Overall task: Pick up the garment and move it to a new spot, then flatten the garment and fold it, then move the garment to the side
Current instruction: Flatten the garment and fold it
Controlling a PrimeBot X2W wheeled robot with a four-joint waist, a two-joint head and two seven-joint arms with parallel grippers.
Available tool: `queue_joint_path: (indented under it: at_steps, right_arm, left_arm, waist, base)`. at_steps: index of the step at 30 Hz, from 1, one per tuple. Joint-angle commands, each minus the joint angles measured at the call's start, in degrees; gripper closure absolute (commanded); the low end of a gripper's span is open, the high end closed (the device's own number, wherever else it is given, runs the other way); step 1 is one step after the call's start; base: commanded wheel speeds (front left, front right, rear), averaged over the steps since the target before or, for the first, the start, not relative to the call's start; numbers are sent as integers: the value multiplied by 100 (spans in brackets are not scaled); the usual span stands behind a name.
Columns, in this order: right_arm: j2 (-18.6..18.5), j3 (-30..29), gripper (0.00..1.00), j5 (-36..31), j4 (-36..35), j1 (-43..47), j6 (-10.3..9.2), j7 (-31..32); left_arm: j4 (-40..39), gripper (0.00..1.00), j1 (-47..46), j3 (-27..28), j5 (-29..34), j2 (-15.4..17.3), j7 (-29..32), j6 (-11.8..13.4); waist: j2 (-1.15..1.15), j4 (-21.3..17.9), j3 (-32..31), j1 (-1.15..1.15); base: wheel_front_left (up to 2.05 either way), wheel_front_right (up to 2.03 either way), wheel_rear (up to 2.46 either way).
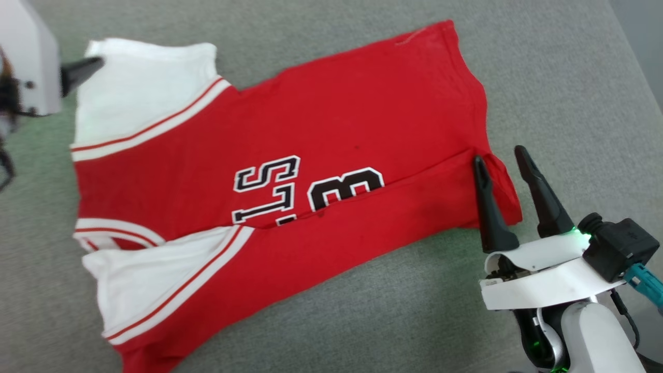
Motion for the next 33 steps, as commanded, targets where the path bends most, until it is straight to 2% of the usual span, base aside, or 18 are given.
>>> queue_joint_path:
  at_steps: [1,4,7,14,15,16,17,19,24,26,29,33]
  right_arm:
    - [19,70,0,59,-30,-61,-1,-32]
    - [19,168,0,80,-52,-114,-1,-56]
    - [19,246,0,99,-71,-122,-1,-80]
    - [20,205,0,116,-71,-129,-1,-104]
    - [20,192,0,121,-77,-137,-1,-103]
    - [20,186,0,121,-86,-149,-1,-97]
    - [20,198,0,121,-91,-174,-1,-81]
    - [21,262,0,84,-89,-260,-1,-18]
    - [19,341,0,-30,-83,-570,-1,378]
    - [-17,331,0,-49,-69,-830,-1,772]
    - [-219,245,0,-23,-15,-1329,-1,1505]
    - [-548,174,0,278,252,-2089,-1,2957]
  left_arm:
    - [30,0,-139,-77,-119,133,320,-8]
    - [68,0,-329,-183,-241,266,715,-10]
    - [102,0,-423,-243,-326,359,832,-11]
    - [-42,0,-156,-387,-850,324,1112,-13]
    - [-82,5,-160,-417,-881,325,1114,-13]
    - [-125,33,-168,-443,-902,326,1100,-13]
    - [-184,53,-170,-468,-929,316,1080,-15]
    - [-261,100,-165,-499,-977,306,1028,-16]
    - [-389,100,-248,-575,-978,329,898,-15]
    - [-428,100,-322,-606,-972,316,824,-13]
    - [-496,100,-435,-644,-997,270,704,-13]
    - [-608,100,-588,-732,-1025,216,579,-13]
  waist:
    - [0,-216,234,0]
    - [0,-304,353,0]
    - [0,-373,455,0]
    - [0,-377,554,0]
    - [0,-367,564,0]
    - [0,-356,573,0]
    - [0,-344,581,0]
    - [0,-321,598,0]
    - [0,-270,637,0]
    - [0,-232,654,0]
    - [0,-138,668,0]
    - [0,38,719,0]
  base:
    - [0,0,0]
    - [0,0,0]
    - [0,0,0]
    - [0,0,0]
    - [0,0,0]
    - [0,0,0]
    - [0,0,0]
    - [0,0,0]
    - [0,0,0]
    - [0,0,0]
    - [0,0,0]
    - [0,0,0]
